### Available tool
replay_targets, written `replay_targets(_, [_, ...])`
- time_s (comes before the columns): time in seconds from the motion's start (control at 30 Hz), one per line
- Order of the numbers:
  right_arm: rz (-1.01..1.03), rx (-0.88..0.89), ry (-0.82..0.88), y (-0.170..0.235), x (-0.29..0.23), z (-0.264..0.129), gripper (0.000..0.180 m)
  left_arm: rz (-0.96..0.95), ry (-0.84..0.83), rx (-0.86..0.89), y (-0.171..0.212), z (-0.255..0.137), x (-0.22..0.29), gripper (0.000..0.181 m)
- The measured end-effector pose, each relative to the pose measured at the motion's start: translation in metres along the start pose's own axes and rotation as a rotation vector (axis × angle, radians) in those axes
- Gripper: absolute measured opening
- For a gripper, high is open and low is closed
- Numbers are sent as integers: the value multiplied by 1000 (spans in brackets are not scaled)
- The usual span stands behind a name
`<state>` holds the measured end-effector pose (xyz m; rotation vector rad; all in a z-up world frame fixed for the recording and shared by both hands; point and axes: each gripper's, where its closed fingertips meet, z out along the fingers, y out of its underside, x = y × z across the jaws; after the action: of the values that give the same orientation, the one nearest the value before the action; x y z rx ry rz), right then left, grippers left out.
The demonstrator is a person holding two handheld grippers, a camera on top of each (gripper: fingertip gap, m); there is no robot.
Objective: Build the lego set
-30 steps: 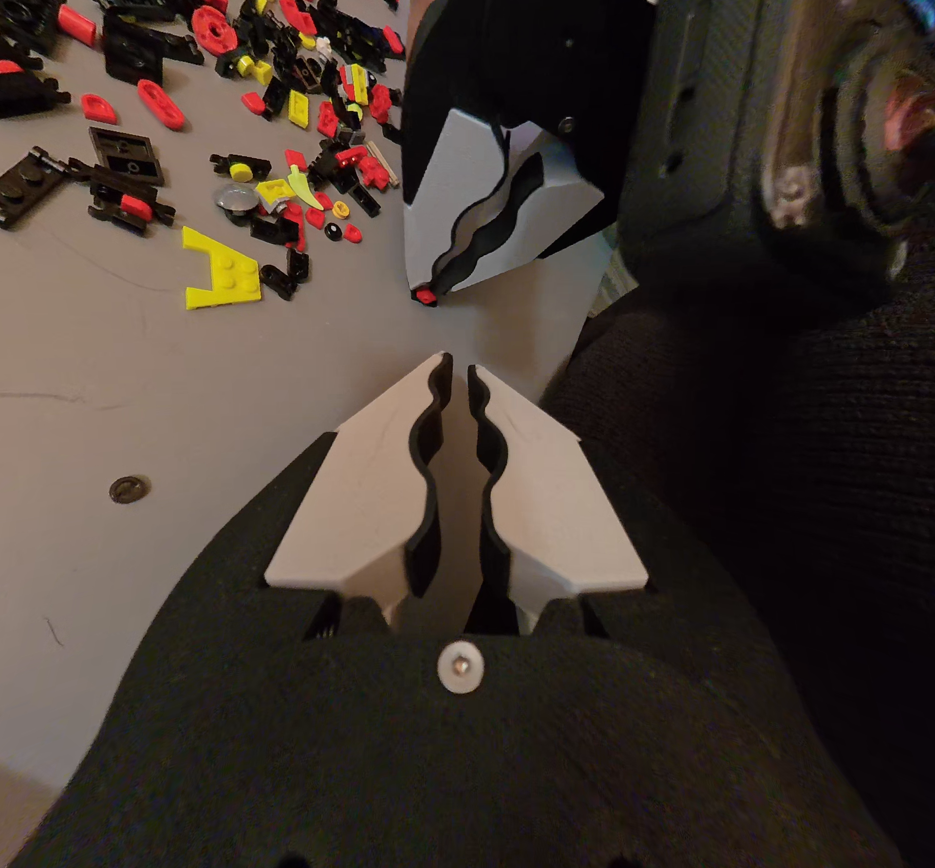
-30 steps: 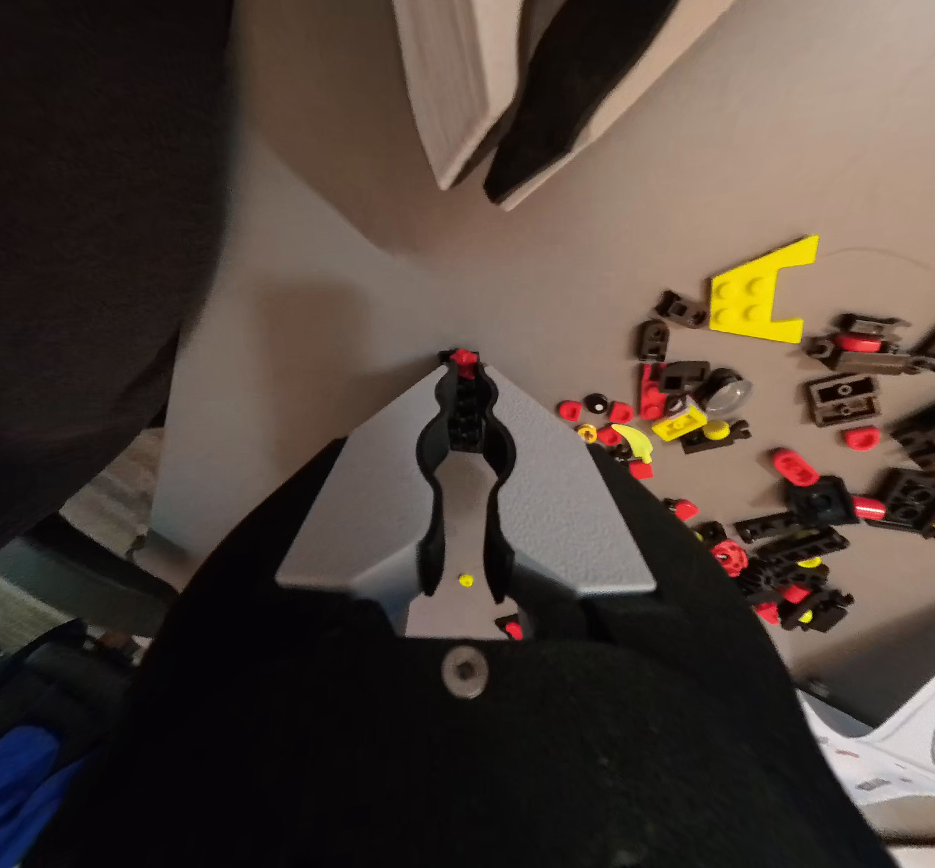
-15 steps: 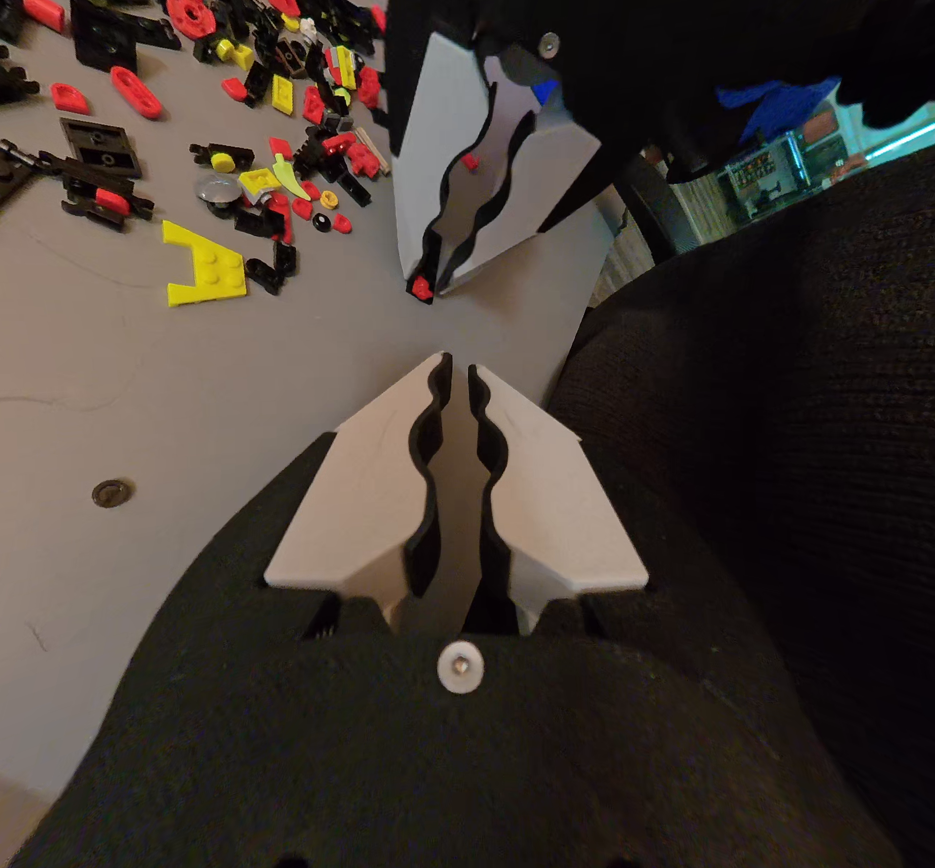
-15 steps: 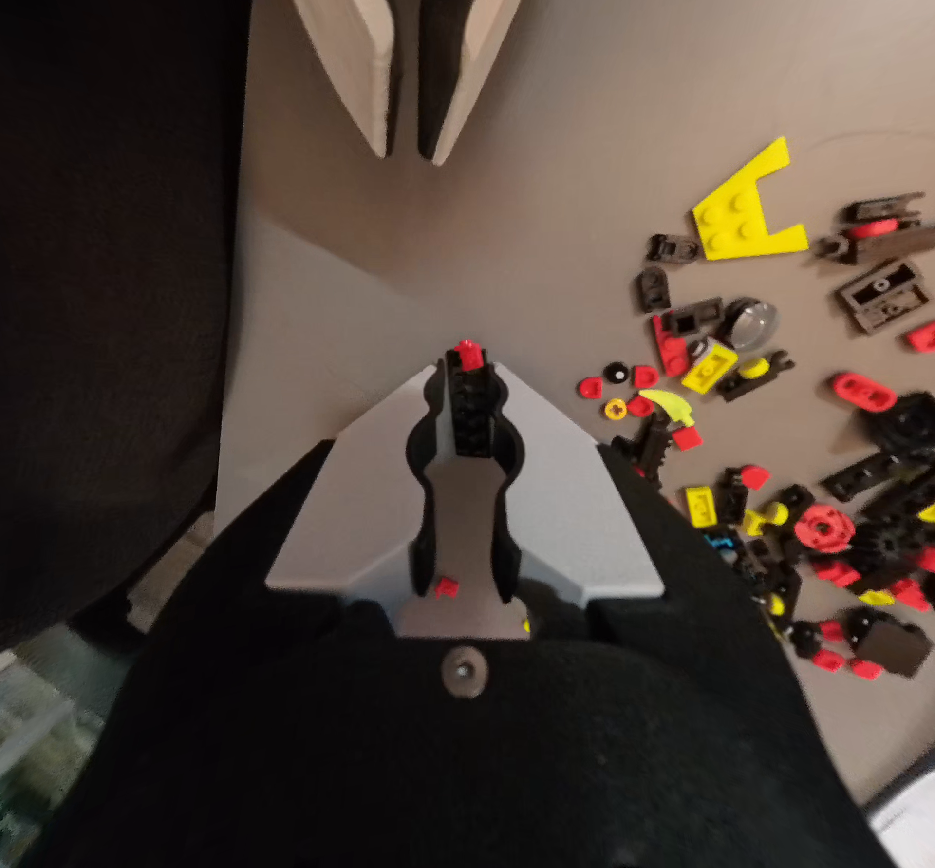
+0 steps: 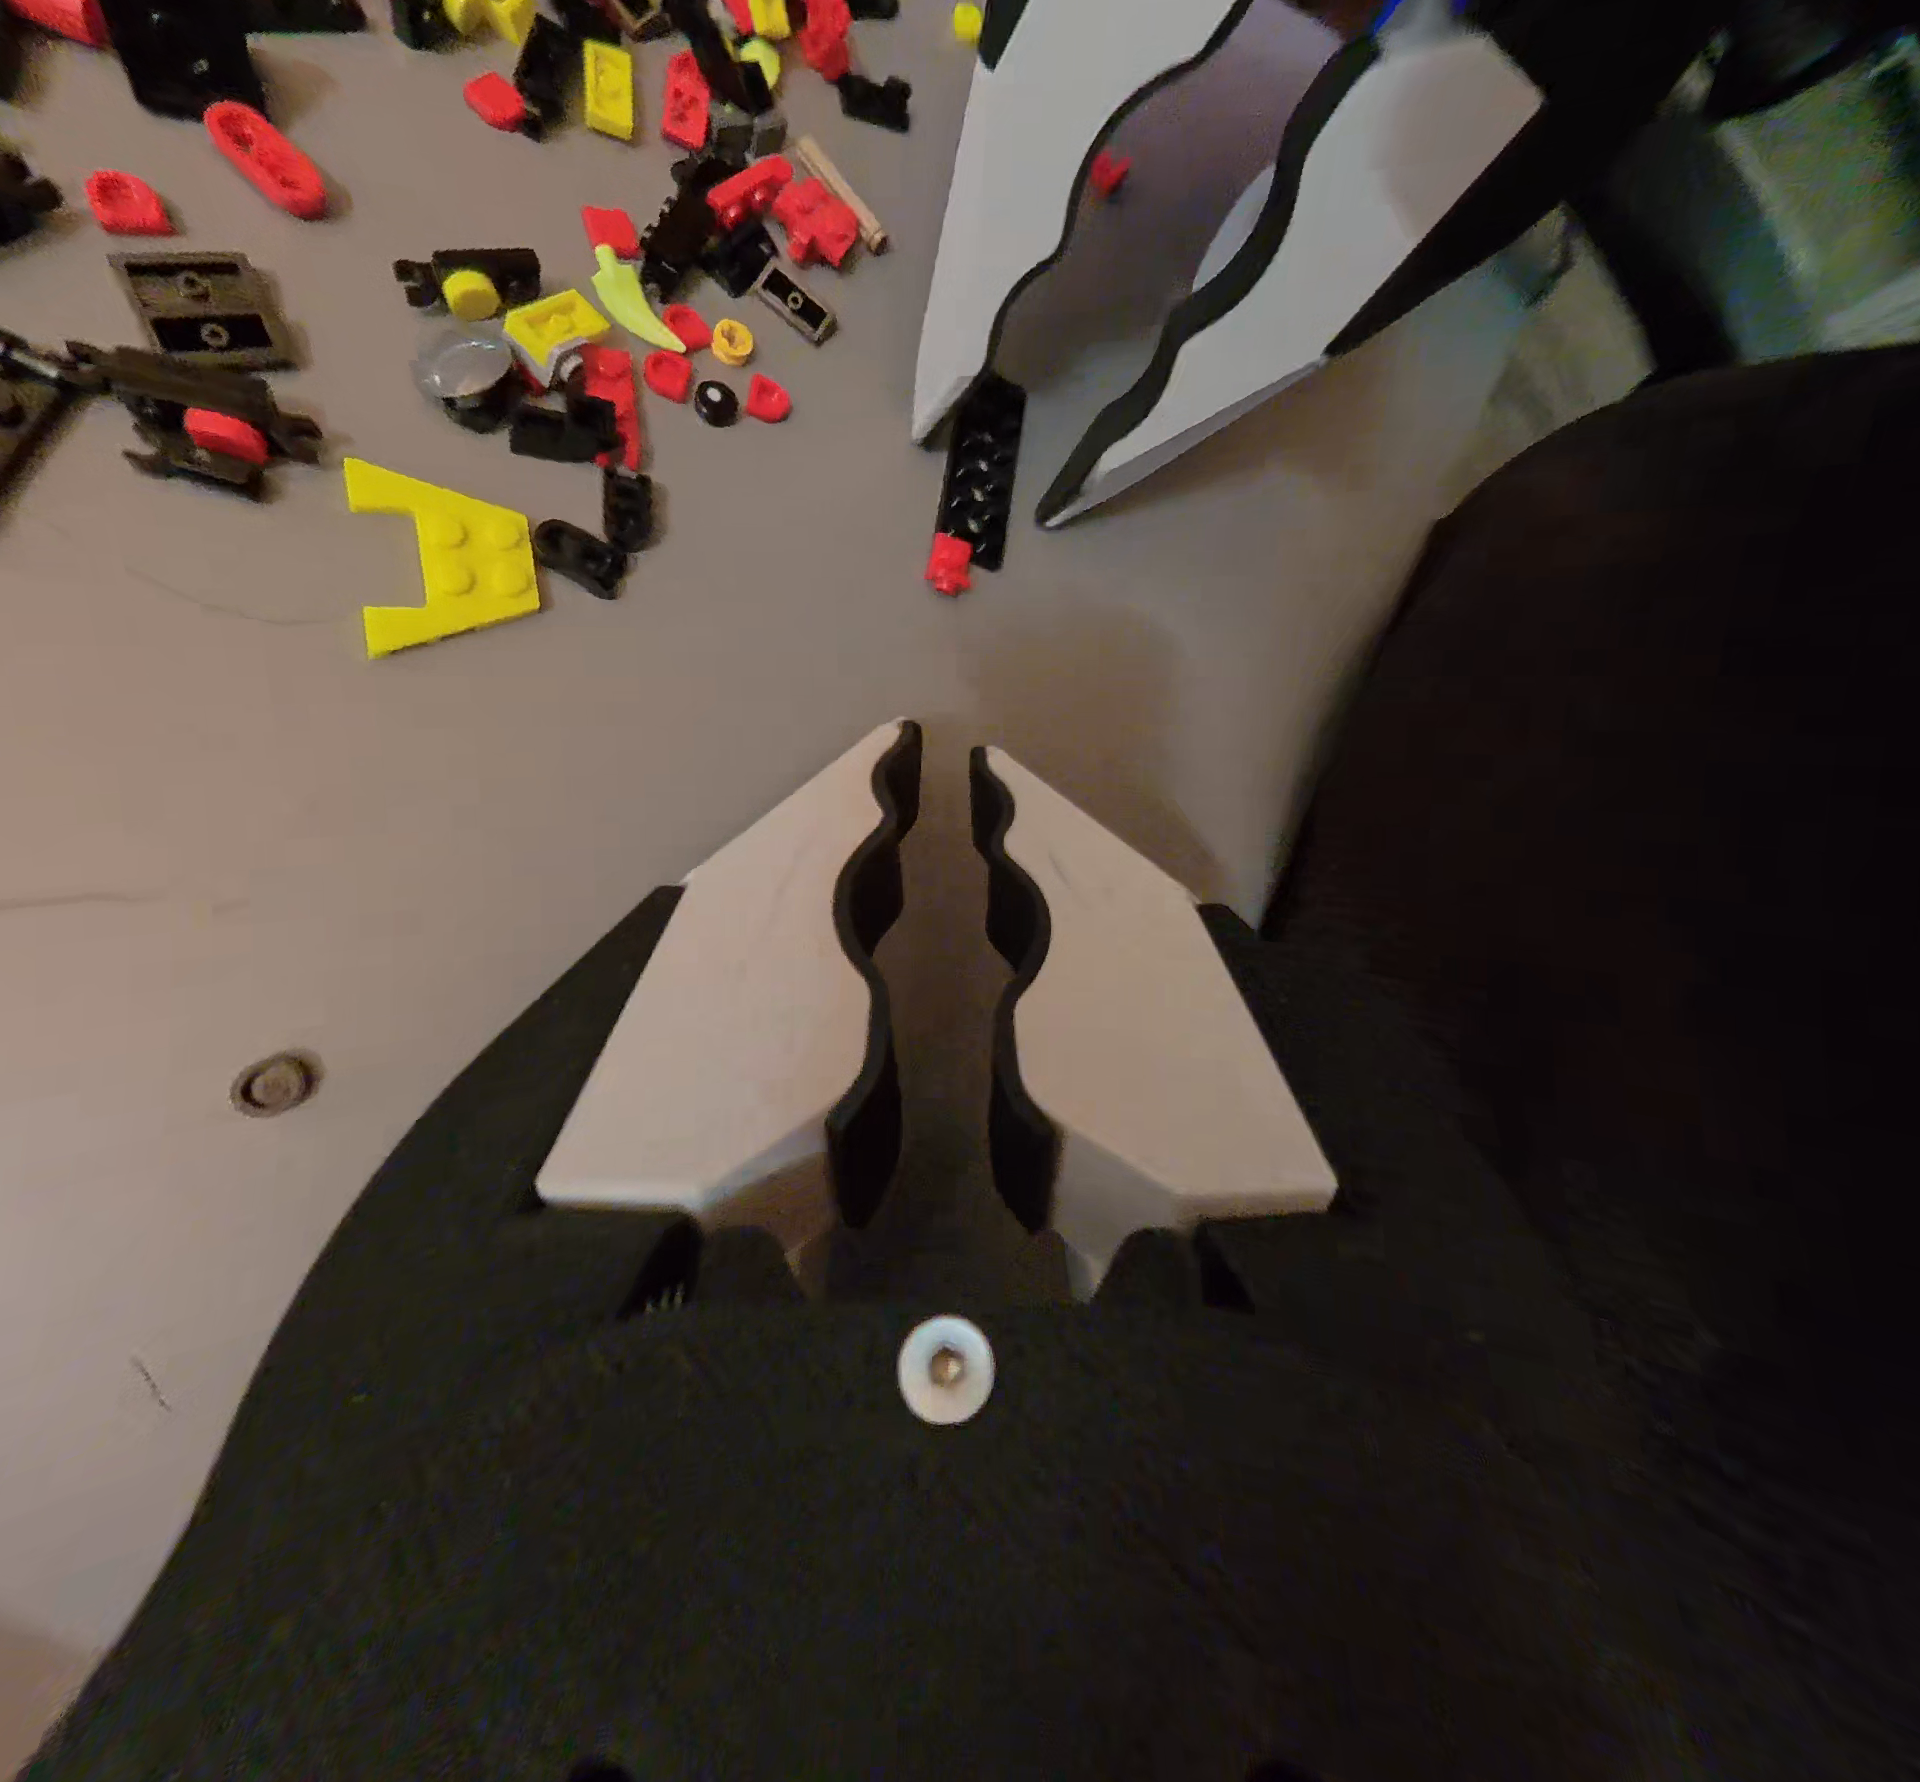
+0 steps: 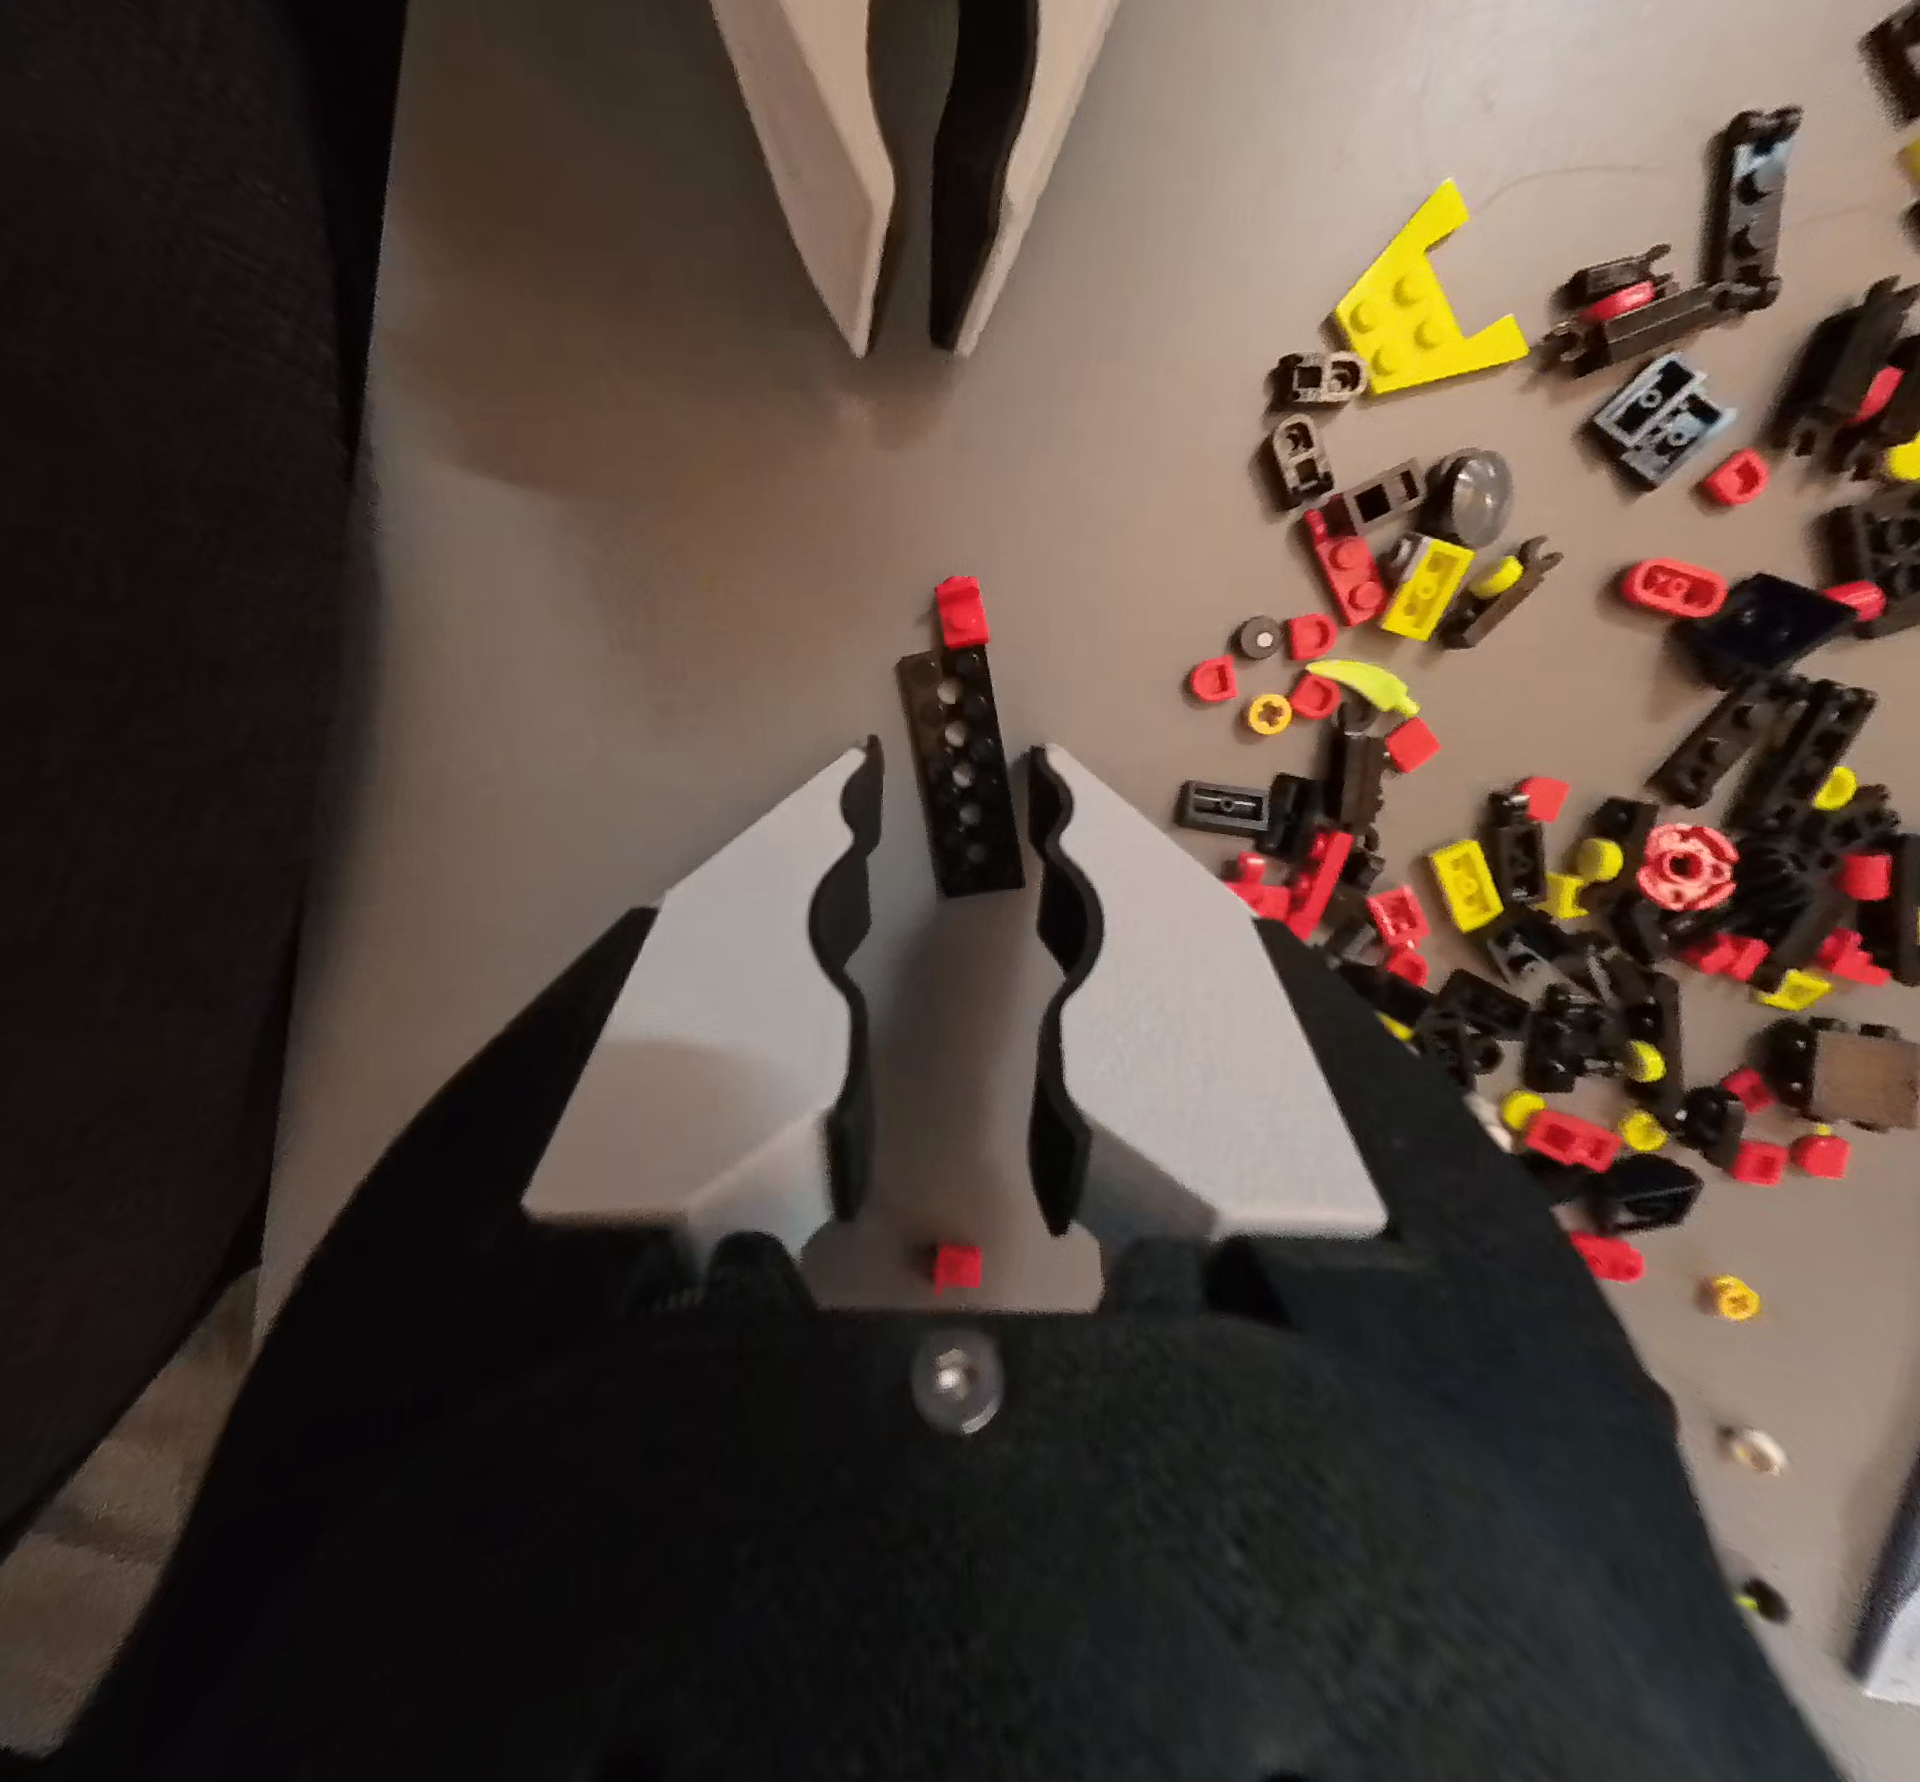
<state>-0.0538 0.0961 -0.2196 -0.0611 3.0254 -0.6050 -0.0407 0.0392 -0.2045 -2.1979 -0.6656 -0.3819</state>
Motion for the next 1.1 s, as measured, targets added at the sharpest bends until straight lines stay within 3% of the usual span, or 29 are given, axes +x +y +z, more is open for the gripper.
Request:
replay_targets(0.2, [60, 97, 64, 2, -4, -1, 20, 28, -5, 65, -17, 12, 2, 16])
replay_targets(0.37, [145, 175, 137, 7, -10, -3, 15, 150, -124, 47, -17, 20, -7, 31])
replay_targets(0.53, [208, 296, 212, 11, -12, -6, 14, 280, -169, 15, -18, 34, -1, 34])
replay_targets(0.9, [251, 340, 205, 24, -14, -12, 16, 336, -160, 0, -25, 42, -3, 6])
replay_targets(1.1, [235, 362, 207, 23, -10, -12, 14, 369, -149, 9, -27, 41, 0, 4])
